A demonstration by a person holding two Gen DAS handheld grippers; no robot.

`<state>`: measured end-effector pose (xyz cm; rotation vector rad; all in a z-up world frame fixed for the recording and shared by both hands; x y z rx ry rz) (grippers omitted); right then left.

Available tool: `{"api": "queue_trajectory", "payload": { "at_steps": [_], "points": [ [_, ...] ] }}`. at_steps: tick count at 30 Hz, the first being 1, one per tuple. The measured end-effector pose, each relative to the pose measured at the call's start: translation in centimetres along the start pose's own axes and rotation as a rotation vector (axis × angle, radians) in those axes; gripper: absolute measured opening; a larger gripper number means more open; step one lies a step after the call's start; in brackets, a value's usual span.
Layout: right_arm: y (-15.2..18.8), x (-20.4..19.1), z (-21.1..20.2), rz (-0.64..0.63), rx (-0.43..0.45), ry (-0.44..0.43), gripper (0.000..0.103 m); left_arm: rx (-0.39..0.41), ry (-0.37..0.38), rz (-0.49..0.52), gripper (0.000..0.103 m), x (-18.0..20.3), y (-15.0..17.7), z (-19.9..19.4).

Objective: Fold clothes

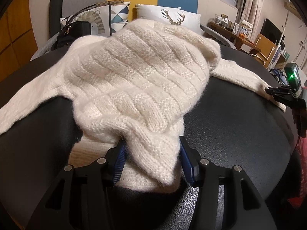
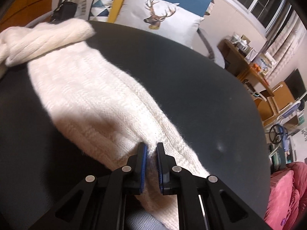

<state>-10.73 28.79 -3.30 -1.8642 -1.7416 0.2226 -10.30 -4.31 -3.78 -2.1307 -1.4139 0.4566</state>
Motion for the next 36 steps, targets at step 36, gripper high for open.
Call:
{"api": "queue_trajectory", "payload": {
  "at_steps": [36],
  "points": [
    [-10.9, 9.5, 10.2, 0.076, -0.056, 0.256, 0.009, -0.041, -0.016, -0.056, 0.055, -3.6, 1.3, -0.2]
  ]
}}
Point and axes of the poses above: each gripper's, at about its wrist camera, not at the fingertips, and z roughly the way its jaws point, x to its right, y to its underside, the point moved 4 cm from there along z, roughly the way its jaws point, and after that the axes turned 7 degrees about z, right-handed, at the moved point
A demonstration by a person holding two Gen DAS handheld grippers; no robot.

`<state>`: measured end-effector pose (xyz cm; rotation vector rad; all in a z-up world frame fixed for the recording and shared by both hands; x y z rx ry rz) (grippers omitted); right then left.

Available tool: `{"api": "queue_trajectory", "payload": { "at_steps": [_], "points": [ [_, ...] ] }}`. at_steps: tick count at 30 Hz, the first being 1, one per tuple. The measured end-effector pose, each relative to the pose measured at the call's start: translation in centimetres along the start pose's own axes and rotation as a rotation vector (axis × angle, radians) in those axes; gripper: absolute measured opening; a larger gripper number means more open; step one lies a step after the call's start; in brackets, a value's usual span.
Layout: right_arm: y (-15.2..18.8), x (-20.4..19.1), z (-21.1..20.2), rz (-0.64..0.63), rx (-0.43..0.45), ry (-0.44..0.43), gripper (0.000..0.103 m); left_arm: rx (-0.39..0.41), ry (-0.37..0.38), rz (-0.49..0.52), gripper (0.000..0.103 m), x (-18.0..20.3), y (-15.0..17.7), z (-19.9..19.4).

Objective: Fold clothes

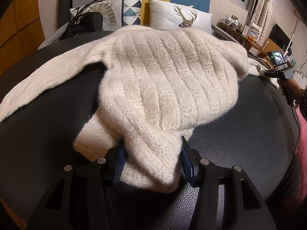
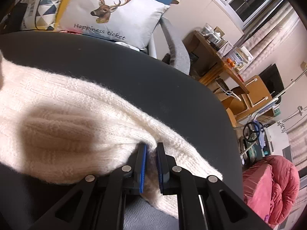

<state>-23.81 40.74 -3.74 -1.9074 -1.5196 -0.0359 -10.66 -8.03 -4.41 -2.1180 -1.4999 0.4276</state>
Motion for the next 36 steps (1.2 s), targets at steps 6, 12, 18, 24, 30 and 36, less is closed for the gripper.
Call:
{"api": "queue_trajectory", "payload": {
  "at_steps": [6, 12, 18, 24, 30, 36],
  "points": [
    [-0.2, -0.2, 0.1, -0.039, 0.047, 0.033, 0.011, 0.004, 0.006, 0.000, 0.055, -0.2, 0.3, 0.2],
    [1.1, -1.1, -2.8, -0.212, 0.075, 0.060, 0.024, 0.013, 0.018, 0.011, 0.056, -0.2, 0.2, 0.1],
    [3.4, -2.8, -11.1, 0.036, 0.161, -0.232, 0.026, -0.002, 0.134, -0.040, 0.024, 0.1, -0.9, -0.6],
    [7.4, -10.7, -19.9, 0.124, 0.093, -0.843, 0.028, 0.101, 0.285, -0.084, 0.021, 0.2, -5.1, -4.7],
    [10.6, -20.3, -21.8, 0.201, -0.135, -1.196, 0.028, 0.173, 0.446, -0.243, 0.021, -1.7, -8.3, -7.7],
    [10.6, -22.8, -19.3, 0.521, -0.249, -1.284, 0.029, 0.215, 0.570, -0.372, 0.018, -2.2, -10.7, -8.7]
  ]
}}
Point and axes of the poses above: each gripper's, at about its wrist camera, not at the fingertips, and z roughly the way its jaws point, x to its right, y to its underside, the point moved 4 cm from there along z, roughly the way its jaws point, and after that the axes turned 7 degrees about z, right-handed, at the moved point
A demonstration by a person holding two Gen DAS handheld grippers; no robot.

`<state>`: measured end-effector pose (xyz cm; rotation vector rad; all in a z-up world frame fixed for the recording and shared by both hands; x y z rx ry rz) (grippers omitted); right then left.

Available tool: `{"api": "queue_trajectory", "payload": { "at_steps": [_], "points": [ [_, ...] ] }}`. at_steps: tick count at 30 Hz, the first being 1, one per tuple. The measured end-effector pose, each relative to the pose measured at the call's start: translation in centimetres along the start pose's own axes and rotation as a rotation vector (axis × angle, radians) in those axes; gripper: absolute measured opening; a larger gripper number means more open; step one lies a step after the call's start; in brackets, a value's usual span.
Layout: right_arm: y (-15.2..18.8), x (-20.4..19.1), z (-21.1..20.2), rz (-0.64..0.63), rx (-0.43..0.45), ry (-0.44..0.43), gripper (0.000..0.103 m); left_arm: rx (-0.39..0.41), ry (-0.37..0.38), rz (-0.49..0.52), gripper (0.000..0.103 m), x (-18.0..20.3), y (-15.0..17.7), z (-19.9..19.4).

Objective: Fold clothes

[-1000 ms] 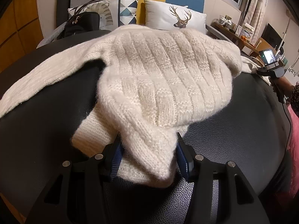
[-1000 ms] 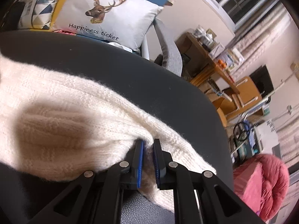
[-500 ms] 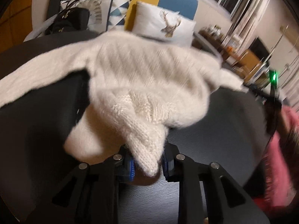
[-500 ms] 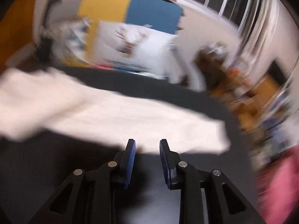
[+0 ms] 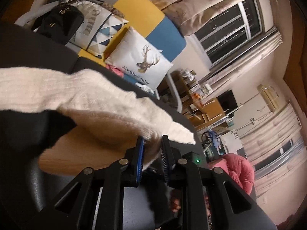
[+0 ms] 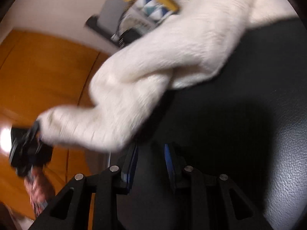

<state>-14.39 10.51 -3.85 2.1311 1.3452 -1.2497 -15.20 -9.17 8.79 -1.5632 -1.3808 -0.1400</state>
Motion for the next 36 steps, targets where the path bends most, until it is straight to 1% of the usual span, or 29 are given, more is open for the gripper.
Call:
{"api": "queue_trajectory", "payload": {
  "at_steps": [2, 4, 6, 7, 9, 10, 11, 12, 13, 14, 15, 16, 17, 18, 20, 22, 23, 25, 26, 27, 28, 30, 31, 32, 34, 35, 36],
  "points": [
    [-1.2, 0.4, -0.4, 0.027, 0.092, 0.032, 0.029, -0.011, -0.036, 0.051, 0.018, 0.6, -0.2, 0.2],
    [-2.1, 0.6, -0.2, 0.025, 0.118, 0.048, 0.029, -0.044, -0.081, 0.095, 0.018, 0.3, 0.4, 0.7],
    [-3.0, 0.6, 0.0, 0.020, 0.138, 0.063, 0.029, -0.057, -0.169, 0.140, 0.019, -0.7, 1.2, 0.9],
    [-3.4, 0.7, 0.2, 0.019, 0.153, 0.068, 0.029, -0.063, -0.214, 0.147, 0.019, -1.6, 1.7, 1.0],
    [-4.0, 0.6, 0.6, 0.017, 0.179, 0.089, 0.029, -0.075, -0.228, 0.127, 0.019, -2.8, 2.5, 1.1],
    [-4.2, 0.6, 0.8, 0.021, 0.192, 0.099, 0.029, -0.086, -0.216, 0.112, 0.020, -3.5, 3.0, 1.1],
    [-4.3, 0.5, 1.0, 0.023, 0.204, 0.108, 0.029, -0.097, -0.223, 0.117, 0.022, -4.0, 3.6, 1.1],
    [-4.5, 0.6, 0.9, 0.023, 0.212, 0.106, 0.029, -0.107, -0.230, 0.123, 0.028, -4.5, 4.1, 1.2],
    [-4.7, 0.8, 0.7, 0.023, 0.218, 0.102, 0.027, -0.117, -0.269, 0.158, 0.032, -4.9, 4.9, 1.0],
    [-4.8, 1.1, 0.6, 0.022, 0.224, 0.098, 0.027, -0.124, -0.303, 0.197, 0.039, -5.2, 5.7, 0.7],
    [-5.0, 1.3, 0.4, 0.022, 0.231, 0.094, 0.021, -0.136, -0.338, 0.248, 0.046, -5.3, 6.7, 0.7],
    [-5.1, 1.5, 0.4, 0.020, 0.229, 0.095, 0.011, -0.155, -0.361, 0.304, 0.049, -5.2, 7.9, 0.7],
    [-5.1, 1.8, 0.5, 0.018, 0.225, 0.097, 0.007, -0.181, -0.357, 0.358, 0.052, -4.9, 9.1, 0.9],
    [-5.2, 2.1, 0.5, 0.016, 0.221, 0.099, 0.006, -0.207, -0.353, 0.413, 0.052, -4.5, 10.3, 1.1],
    [-5.3, 2.7, 0.5, 0.033, 0.216, 0.075, 0.006, -0.232, -0.369, 0.531, 0.052, -3.7, 12.1, 1.5],
    [-5.3, 2.8, 0.5, 0.028, 0.209, 0.073, 0.006, -0.242, -0.431, 0.658, 0.053, -3.2, 13.2, 2.2],
    [-5.2, 2.8, 0.5, 0.023, 0.204, 0.073, 0.006, -0.244, -0.479, 0.732, 0.053, -3.0, 13.6, 2.4],
    [-5.2, 2.8, 0.6, 0.020, 0.198, 0.066, 0.006, -0.248, -0.559, 0.921, 0.061, -2.7, 14.7, 3.4],
    [-5.2, 2.9, 0.6, 0.019, 0.197, 0.062, 0.006, -0.250, -0.591, 1.022, 0.070, -2.6, 15.2, 4.0],
    [-5.2, 2.9, 0.7, 0.019, 0.197, 0.060, 0.006, -0.270, -0.606, 1.144, 0.073, -2.3, 16.2, 4.8],
    [-5.2, 2.9, 0.8, 0.017, 0.199, 0.060, 0.006, -0.282, -0.615, 1.215, 0.073, -2.3, 16.9, 5.4],
    [-5.1, 2.8, 0.8, 0.009, 0.203, 0.062, 0.006, -0.246, -0.621, 1.269, 0.073, -1.8, 17.0, 5.8],
    [-5.0, 2.8, 0.7, 0.003, 0.206, 0.064, 0.006, -0.251, -0.620, 1.245, 0.073, -1.9, 16.7, 6.1],
    [-4.8, 2.8, 0.7, -0.003, 0.208, 0.064, 0.006, -0.255, -0.618, 1.221, 0.073, -2.0, 16.3, 6.4],
    [-4.7, 2.8, 0.7, -0.016, 0.210, 0.062, 0.006, -0.268, -0.605, 1.088, 0.052, -2.6, 15.2, 7.0],
    [-4.6, 2.9, 0.6, -0.019, 0.210, 0.061, 0.006, -0.277, -0.580, 1.033, 0.025, -2.7, 15.0, 7.2],
    [-4.5, 2.9, 0.6, -0.022, 0.209, 0.060, 0.006, -0.287, -0.555, 0.977, 0.014, -2.9, 14.7, 7.4]
  ]
}}
Point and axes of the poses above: each gripper's, at about its wrist camera, not at the fingertips, and z roughly the way its jaws point, x to its right, y to its underside, the point moved 4 cm from there along z, roughly the way its jaws point, and after that the axes turned 7 degrees about z, right-handed, at the moved point
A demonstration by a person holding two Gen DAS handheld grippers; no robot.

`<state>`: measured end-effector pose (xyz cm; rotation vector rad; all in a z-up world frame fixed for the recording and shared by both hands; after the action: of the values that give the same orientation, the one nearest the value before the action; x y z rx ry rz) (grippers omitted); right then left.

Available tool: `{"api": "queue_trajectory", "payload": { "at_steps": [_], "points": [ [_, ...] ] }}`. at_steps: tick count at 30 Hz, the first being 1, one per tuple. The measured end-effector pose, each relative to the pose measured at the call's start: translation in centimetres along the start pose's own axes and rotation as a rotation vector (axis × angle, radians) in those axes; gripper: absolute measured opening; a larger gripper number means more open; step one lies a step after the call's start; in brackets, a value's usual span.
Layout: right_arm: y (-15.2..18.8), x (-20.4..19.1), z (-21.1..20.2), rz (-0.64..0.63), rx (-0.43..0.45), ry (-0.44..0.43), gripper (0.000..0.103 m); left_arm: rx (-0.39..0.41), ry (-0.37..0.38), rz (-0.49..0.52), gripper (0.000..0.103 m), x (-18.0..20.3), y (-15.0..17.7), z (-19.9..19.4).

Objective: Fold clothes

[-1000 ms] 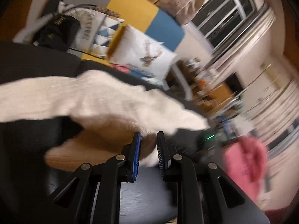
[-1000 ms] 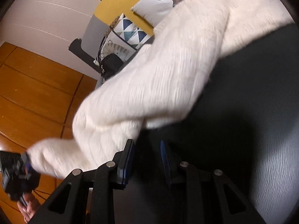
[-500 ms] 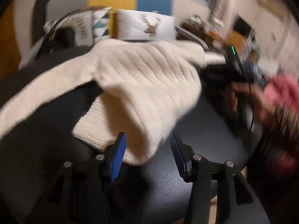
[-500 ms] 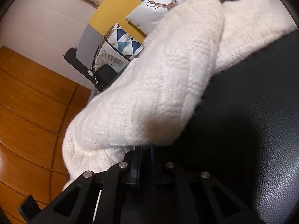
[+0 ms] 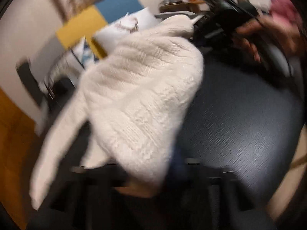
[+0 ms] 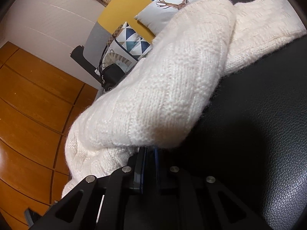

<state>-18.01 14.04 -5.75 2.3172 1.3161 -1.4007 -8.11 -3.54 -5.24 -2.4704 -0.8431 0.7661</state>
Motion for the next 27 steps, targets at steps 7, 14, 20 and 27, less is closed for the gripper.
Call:
{"api": "queue_trajectory", "payload": {
  "at_steps": [7, 14, 20, 27],
  "points": [
    [0.0, -0.1, -0.3, 0.018, -0.018, 0.002, 0.009, 0.123, 0.176, -0.316, 0.006, -2.4, -2.7, -2.9],
    [0.4, -0.5, -1.8, 0.037, -0.015, 0.002, 0.029, 0.376, 0.511, -0.729, 0.006, -8.4, -7.2, -7.6],
    [2.3, -1.0, -2.7, 0.019, -0.072, -0.027, 0.031, 0.486, 0.684, -0.929, 0.006, -11.9, -8.8, -8.7],
    [1.7, -0.9, -2.0, 0.056, -0.007, 0.044, 0.032, 0.520, 0.763, -1.029, 0.006, -13.1, -8.9, -8.8]
  ]
}}
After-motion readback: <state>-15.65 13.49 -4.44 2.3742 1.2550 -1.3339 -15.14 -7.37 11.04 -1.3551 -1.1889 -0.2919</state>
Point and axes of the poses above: each gripper's, at about its wrist camera, not at the fingertips, and z roughly the way its jaws point, x to its right, y to its underside, the point moved 4 cm from there along z, roughly the way its jaws point, and after that the axes turned 7 degrees about z, right-handed, at the moved point
